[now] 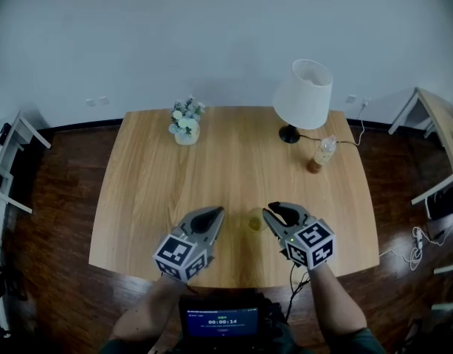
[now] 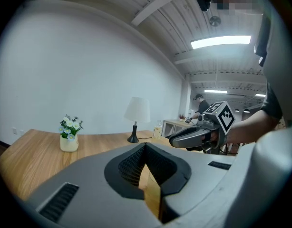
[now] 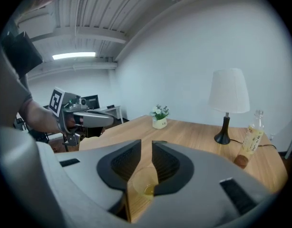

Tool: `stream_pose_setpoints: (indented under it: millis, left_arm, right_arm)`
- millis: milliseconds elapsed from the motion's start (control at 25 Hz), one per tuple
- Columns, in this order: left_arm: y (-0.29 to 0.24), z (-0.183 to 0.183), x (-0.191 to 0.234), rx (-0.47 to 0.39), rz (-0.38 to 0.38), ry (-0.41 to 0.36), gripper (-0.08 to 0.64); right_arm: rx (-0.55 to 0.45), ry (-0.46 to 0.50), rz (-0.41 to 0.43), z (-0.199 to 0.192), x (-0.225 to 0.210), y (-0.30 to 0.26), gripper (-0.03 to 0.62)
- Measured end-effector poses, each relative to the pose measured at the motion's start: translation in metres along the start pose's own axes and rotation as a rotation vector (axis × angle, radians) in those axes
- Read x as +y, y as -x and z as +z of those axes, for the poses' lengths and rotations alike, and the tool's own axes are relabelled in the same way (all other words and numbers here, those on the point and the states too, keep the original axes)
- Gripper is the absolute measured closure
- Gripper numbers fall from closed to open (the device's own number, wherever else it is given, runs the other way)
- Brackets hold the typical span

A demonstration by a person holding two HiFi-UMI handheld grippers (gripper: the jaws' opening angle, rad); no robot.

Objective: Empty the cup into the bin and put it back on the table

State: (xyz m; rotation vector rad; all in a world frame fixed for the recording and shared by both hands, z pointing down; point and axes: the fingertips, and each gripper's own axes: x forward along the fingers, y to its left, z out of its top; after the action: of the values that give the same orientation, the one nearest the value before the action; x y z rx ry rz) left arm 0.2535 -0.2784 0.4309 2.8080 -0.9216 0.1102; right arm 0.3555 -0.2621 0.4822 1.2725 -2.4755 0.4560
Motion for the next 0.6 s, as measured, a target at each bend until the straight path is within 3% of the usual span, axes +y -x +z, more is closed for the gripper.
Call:
stream_pose_setpoints:
  millis: [160,240,600]
  left_arm:
    - [-0.006,-0.016,0.002,0.045,0.008,-0.005,0.555]
    - [-0.007,-0.020,0.002,0.048,0.010,0.006,0.555]
    - [-0.012,-0.037,0.003,0.071,0.024,0.033,0.555]
  right_arm:
    - [0.027,-0.001,0.008,-0.013,-0.004,-0.006,0.517]
    - [0.042,-0.003,0.017,-0.018,-0.005,-0.008,0.472]
    - [0.064,-0.004,0.029,-0.031,-0.010,-0.019,0.472]
